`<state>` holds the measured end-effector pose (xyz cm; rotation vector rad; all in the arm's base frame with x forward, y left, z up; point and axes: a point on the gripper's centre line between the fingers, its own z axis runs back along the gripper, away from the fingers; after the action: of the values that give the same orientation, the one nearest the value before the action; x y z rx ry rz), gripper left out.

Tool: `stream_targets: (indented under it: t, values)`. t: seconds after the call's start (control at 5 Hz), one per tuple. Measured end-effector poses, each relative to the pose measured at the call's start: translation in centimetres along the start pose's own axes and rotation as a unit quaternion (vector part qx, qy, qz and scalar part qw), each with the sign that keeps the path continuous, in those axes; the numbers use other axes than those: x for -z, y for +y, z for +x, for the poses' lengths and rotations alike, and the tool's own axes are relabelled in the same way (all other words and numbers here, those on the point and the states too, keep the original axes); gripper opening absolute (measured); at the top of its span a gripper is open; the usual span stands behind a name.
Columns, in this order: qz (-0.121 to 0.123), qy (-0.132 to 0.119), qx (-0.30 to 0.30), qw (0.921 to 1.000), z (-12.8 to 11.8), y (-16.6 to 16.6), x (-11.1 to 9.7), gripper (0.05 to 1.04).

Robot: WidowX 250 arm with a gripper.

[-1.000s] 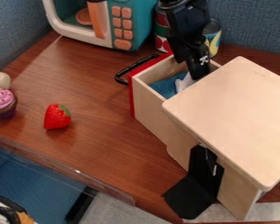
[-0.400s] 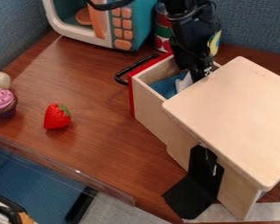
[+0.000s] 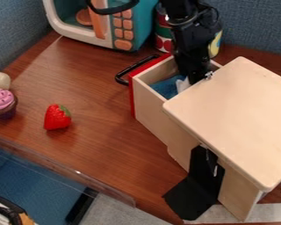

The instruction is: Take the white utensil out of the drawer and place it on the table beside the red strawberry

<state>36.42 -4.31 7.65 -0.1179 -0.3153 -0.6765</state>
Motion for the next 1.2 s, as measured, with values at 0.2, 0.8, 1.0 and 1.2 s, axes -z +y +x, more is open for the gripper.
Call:
stream_targets:
  t: [0.2, 0.8, 1.0, 1.2]
  values:
    - [-0.003, -0.004, -0.004, 1.0, 0.0, -0.2, 0.0, 0.365]
    - [-0.008, -0.129, -0.015, 0.9915, 0.4, -0.8, -8.7, 0.365]
    - [-0.003, -0.161, -0.02, 0.9867, -0.8, -0.4, -11.4, 0.365]
    - [0.012, -0.161, -0.029, 0.9864, -3.5, -0.5, -12.7, 0.365]
